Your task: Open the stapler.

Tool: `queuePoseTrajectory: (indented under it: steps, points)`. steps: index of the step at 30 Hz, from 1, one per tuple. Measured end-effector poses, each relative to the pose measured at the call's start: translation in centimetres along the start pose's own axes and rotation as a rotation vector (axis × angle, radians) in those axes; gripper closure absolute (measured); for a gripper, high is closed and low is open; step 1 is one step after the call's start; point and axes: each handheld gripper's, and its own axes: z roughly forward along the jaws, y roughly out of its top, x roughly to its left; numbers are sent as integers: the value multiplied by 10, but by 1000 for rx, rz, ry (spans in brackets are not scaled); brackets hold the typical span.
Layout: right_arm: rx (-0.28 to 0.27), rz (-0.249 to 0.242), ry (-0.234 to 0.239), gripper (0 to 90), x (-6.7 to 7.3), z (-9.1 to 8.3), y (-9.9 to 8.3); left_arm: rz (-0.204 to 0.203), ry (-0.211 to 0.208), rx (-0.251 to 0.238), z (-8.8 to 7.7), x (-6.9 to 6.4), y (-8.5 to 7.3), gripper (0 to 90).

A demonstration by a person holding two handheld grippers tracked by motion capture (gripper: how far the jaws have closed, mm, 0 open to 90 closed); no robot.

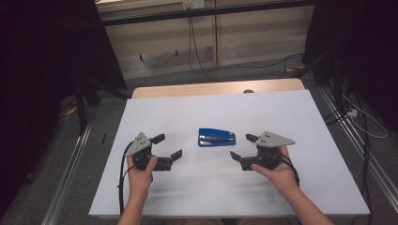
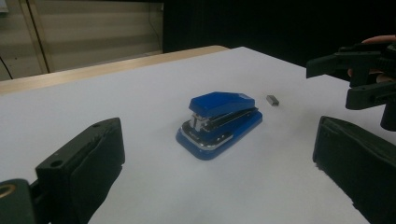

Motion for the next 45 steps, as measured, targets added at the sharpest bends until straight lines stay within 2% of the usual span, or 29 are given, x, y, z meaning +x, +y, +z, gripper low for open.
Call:
queuePoseTrajectory:
  steps: [3,12,16,17,20,22,23,26,29,31,34,37,39,43,45]
  points:
    - [-8,16,10,127,-3,4,2,-2,-11,-1,7,0,3,23]
    - [-4,11,17,169,-5,15,7,-7,-14,11,28,0,10,22]
    - [5,14,19,201,-5,21,8,-6,-31,19,39,1,12,22]
    - [4,13,22,233,-6,24,9,-6,-35,17,41,1,12,22]
    - [6,14,20,249,-6,26,10,-6,-34,7,48,3,14,22]
    - [12,4,17,279,-6,30,12,-13,-40,21,52,4,15,22]
    - [12,3,19,300,-5,31,13,-2,-38,46,55,5,17,23]
    - [13,0,25,330,-5,33,15,5,-45,52,59,5,19,24]
    - [19,-6,34,376,-4,38,17,-19,-48,31,63,8,19,27]
    - [18,-11,41,408,-4,40,19,-21,-44,32,64,9,19,28]
    - [23,-21,47,455,-3,44,21,-1,-39,43,69,12,22,28]
    - [30,-29,55,502,-2,48,22,1,-50,44,73,13,24,31]
    - [34,-29,61,534,-1,51,23,-22,-49,33,77,16,24,33]
    - [43,-44,69,587,1,56,24,-25,-43,46,81,19,24,33]
    - [50,-48,79,626,2,61,25,-31,-56,46,83,21,26,32]
